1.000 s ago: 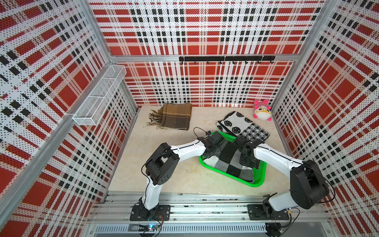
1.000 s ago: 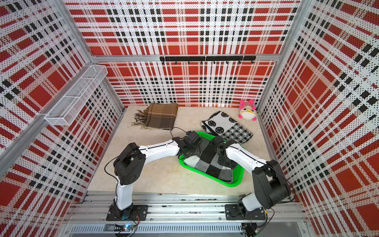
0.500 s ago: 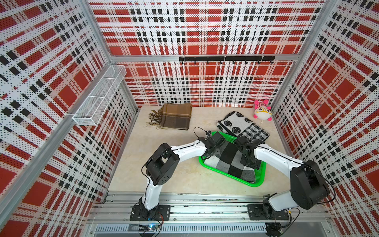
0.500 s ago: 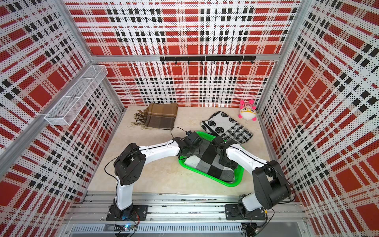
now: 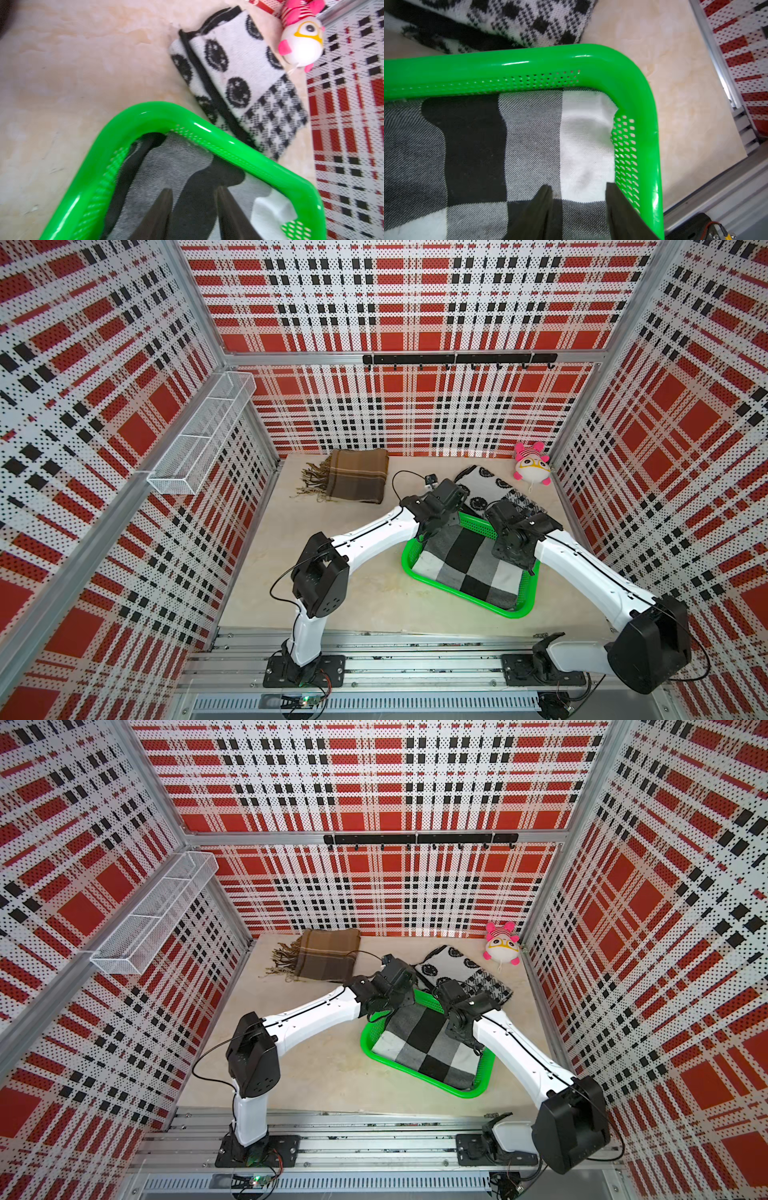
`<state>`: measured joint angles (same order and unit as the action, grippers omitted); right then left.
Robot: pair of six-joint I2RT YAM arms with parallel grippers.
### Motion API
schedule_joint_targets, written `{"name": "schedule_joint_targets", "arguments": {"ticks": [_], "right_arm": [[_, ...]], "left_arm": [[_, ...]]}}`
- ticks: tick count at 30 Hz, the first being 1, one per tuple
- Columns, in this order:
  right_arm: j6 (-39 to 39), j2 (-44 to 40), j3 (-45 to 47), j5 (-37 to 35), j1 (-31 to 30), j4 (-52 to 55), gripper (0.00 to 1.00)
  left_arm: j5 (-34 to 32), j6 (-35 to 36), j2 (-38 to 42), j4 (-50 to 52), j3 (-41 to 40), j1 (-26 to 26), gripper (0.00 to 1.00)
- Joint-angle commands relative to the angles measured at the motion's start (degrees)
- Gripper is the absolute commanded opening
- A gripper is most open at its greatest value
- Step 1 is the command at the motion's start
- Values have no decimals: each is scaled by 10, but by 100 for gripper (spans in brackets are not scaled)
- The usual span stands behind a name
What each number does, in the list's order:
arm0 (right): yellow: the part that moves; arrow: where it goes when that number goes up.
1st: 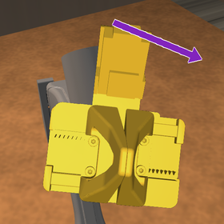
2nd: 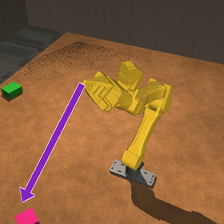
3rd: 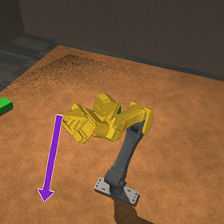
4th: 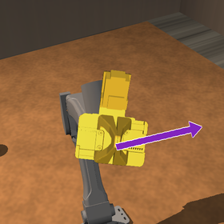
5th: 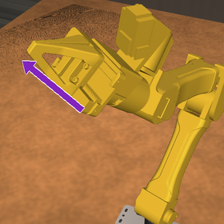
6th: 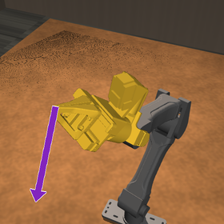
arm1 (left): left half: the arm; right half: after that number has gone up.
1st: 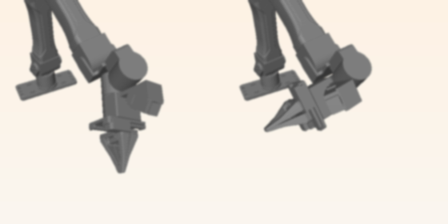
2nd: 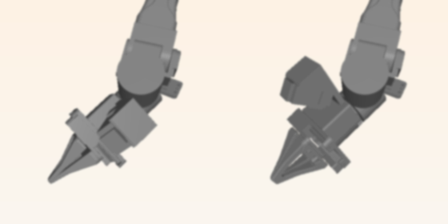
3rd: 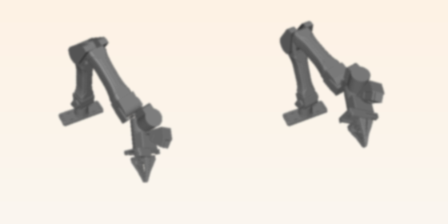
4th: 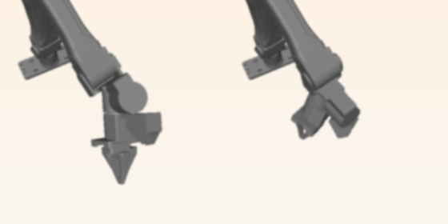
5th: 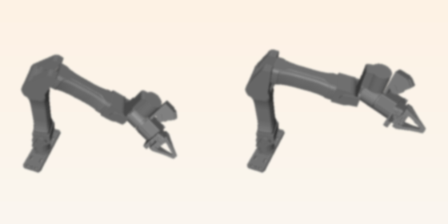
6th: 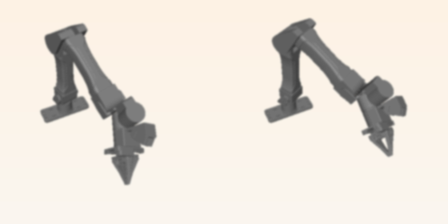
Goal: Put the folded scarf in the basket
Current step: Place the scarf in the basket.
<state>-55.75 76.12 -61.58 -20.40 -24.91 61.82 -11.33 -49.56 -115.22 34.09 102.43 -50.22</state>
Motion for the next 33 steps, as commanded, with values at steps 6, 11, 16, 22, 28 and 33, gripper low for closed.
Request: {"name": "schedule_joint_targets", "arguments": {"ticks": [6,11,16,22,28,33], "right_arm": [[3,72,85,83,10,-129,38],[25,116,105,119,10,-170,39],[63,139,97,130,6,-186,42],[85,128,43,111,1,-153,46],[79,84,-4,112,-2,-124,53],[88,43,-29,147,-2,-144,59]], "left_arm": [[55,6,-90,-11,-27,-7,31],[48,-6,-71,-60,-126,7,31],[41,-18,-30,-103,-209,31,31],[55,-27,37,-125,-227,50,35],[88,-25,98,-121,-145,102,46],[117,15,105,-101,-134,231,53]]}}
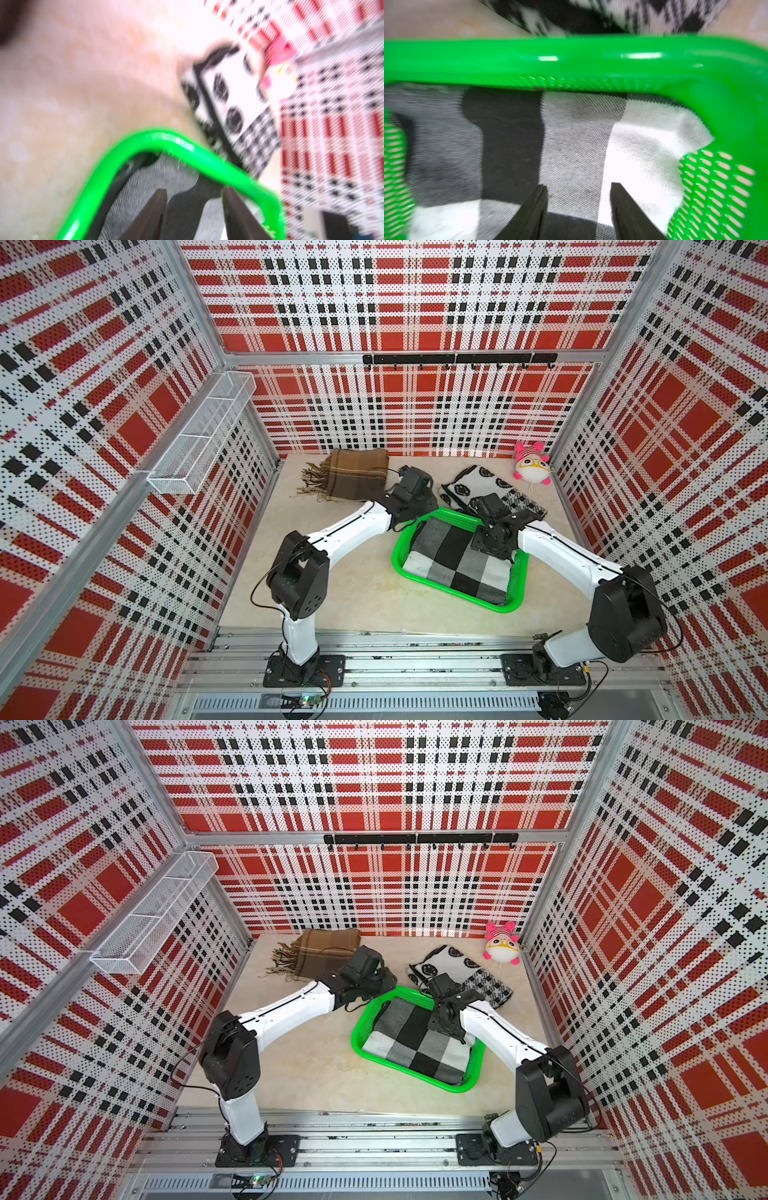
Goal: Put the folded scarf in the basket
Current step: Place the scarf in the basket, then move the scarf to the center of the board.
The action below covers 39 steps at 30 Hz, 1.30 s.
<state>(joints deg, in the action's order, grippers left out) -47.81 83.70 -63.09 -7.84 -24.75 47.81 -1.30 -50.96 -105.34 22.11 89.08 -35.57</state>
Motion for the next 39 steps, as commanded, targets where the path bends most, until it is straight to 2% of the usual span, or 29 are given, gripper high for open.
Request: {"name": "schedule_joint_targets", "arguments": {"ticks": [1,7,13,19,23,26,30,33,35,37,39], "right_arm": [[11,-41,-15,29,-4,-14,60],[16,-67,-5,56,-4,-57,62],[9,-72,2,68,-6,-66,62],[4,-77,9,69,-8,-65,62],[-3,-82,20,70,-9,-66,62],[-8,-82,25,70,-10,-65,62],[-14,-82,30,68,-11,-69,62],[-17,-79,29,67,-14,-69,62],[-18,-76,26,65,-17,-69,62],[-21,-72,24,63,-23,-69,62],[-23,-69,20,61,-29,-69,62]], "left_arm": [[20,39,3,18,-1,109,54],[56,81,-43,-14,-4,282,60],[39,94,-127,-58,30,370,64],[53,75,-220,-81,93,419,62],[47,48,-274,-51,151,434,62],[32,24,-288,-45,156,440,62],[48,1,-320,-36,175,442,61],[47,-15,-336,-27,183,442,55],[49,-21,-345,-25,186,442,46],[57,-25,-357,-25,189,442,28],[63,-27,-366,-25,189,442,16]]}}
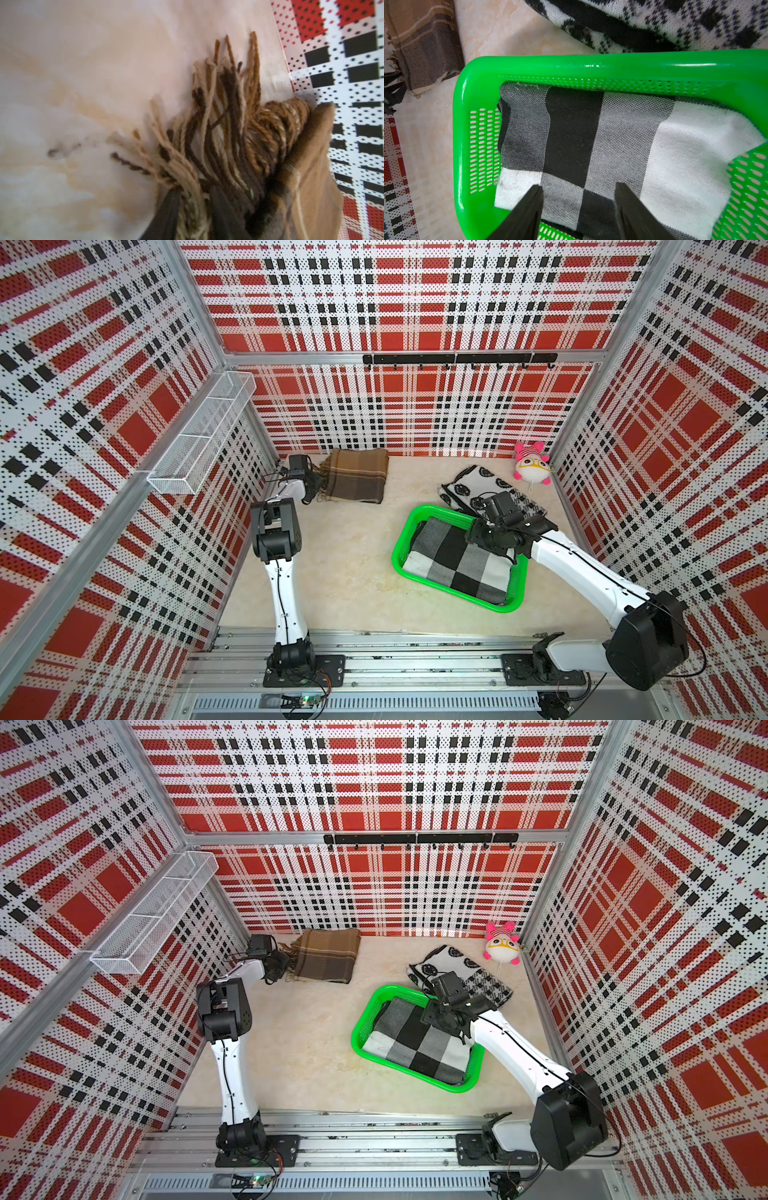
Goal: Put the folded scarf in the basket
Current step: Move the scarf to the center of the board.
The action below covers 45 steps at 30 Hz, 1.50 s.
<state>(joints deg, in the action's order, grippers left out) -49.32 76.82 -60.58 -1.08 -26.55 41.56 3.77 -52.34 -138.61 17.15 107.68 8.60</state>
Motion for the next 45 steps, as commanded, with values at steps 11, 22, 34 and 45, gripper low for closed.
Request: {"name": "schedule_joint_targets", "arguments": {"ticks": [11,22,34,45], "right_arm": [[4,26,-44,-21,-47,-11,61],[20,141,-190,1,-137,-30,59],[26,277,-342,53,-178,-9,59],[16,402,-481,61,-201,22,63]], "left_arm": [[-21,-16,116,-31,-192,14,0],[-46,-65,371,-86,-519,-17,0],[-131,-256,588,-85,-727,-278,0],[-194,-307,686,5,-691,-395,58]]}}
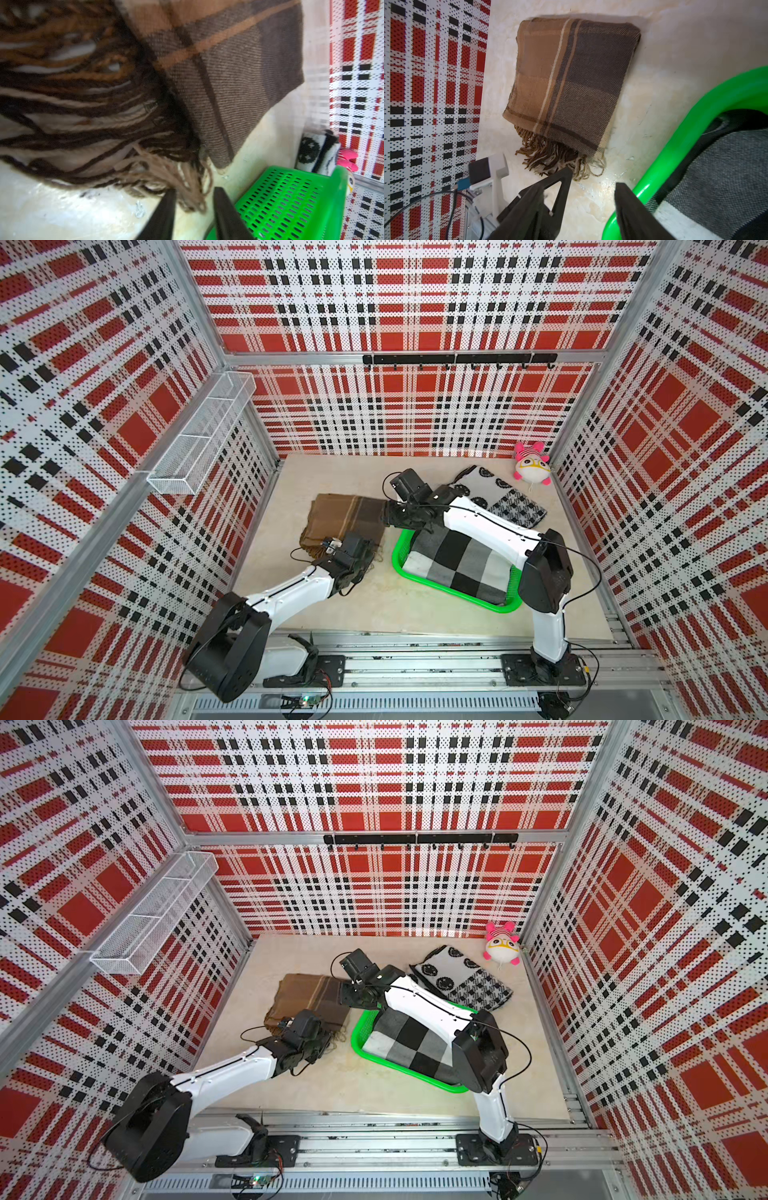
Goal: Put the folded scarf in the basket
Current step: Move the scarf to the center of the board.
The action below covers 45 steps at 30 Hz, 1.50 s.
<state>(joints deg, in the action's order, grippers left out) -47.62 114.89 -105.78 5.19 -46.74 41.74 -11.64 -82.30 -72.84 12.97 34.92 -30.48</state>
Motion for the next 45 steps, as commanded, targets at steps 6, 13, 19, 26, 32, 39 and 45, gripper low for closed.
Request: {"name": "schedule_joint_targets", "arguments": {"ticks": [6,13,19,26,32,39,45], "right_arm": [[-6,92,-119,8,1,42,63],[-34,161,-192,11,2,53,65],[-48,195,-226,24,8,55,65],[-47,224,-235,23,13,35,66],[-22,263,-279,-2,13,39,77],[-4,326,-325,-2,13,57,85],[26,367,-381,0,15,55,87]], "left_arm": [[-44,54,53,97,102,27,60],[67,350,-128,99,257,237,54],[48,474,-332,132,405,284,43],[29,455,-424,124,418,294,42],[78,369,-324,27,245,339,41],[156,319,-224,-26,124,341,43],[63,355,-148,57,152,357,60]]}}
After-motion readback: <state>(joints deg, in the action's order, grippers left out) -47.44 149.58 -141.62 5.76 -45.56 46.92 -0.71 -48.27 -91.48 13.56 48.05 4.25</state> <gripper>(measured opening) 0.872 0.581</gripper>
